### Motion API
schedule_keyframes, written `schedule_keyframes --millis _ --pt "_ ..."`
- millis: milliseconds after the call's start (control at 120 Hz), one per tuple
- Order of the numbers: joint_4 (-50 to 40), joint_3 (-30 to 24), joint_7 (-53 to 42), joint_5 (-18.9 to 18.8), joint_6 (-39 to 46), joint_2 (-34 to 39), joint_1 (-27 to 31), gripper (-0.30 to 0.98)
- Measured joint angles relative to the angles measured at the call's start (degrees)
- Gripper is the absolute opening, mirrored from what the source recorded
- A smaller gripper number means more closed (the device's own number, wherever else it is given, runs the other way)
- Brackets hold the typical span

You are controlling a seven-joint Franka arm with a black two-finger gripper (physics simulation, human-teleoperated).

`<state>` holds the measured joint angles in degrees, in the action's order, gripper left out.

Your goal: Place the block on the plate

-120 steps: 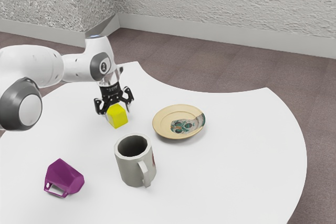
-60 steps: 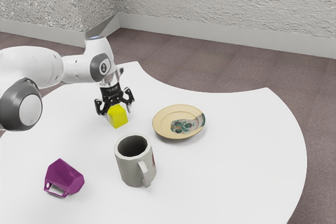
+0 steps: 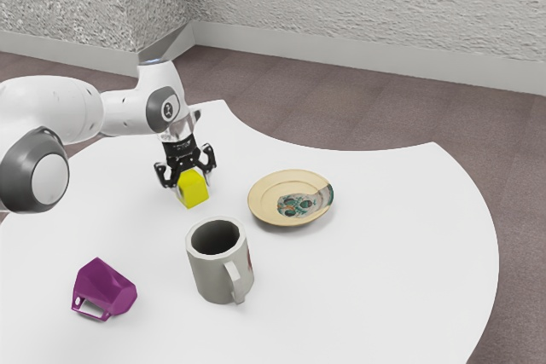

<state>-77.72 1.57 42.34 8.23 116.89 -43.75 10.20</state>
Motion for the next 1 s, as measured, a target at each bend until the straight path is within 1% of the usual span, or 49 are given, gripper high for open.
schedule_keyframes --millis 92,300,833,1000 --pt "0.00 0.01 -0.06 0.02 0.00 0.00 0.00 0.46" --pt "0.00 0.01 -0.09 -0.07 -0.02 0.04 0.00 0.39" --pt "0.00 -0.20 0.06 -0.52 -0.22 0.74 -0.09 0.37" --pt "0.00 -0.08 0.15 -0.87 -0.84 3.08 -0.44 0.36"
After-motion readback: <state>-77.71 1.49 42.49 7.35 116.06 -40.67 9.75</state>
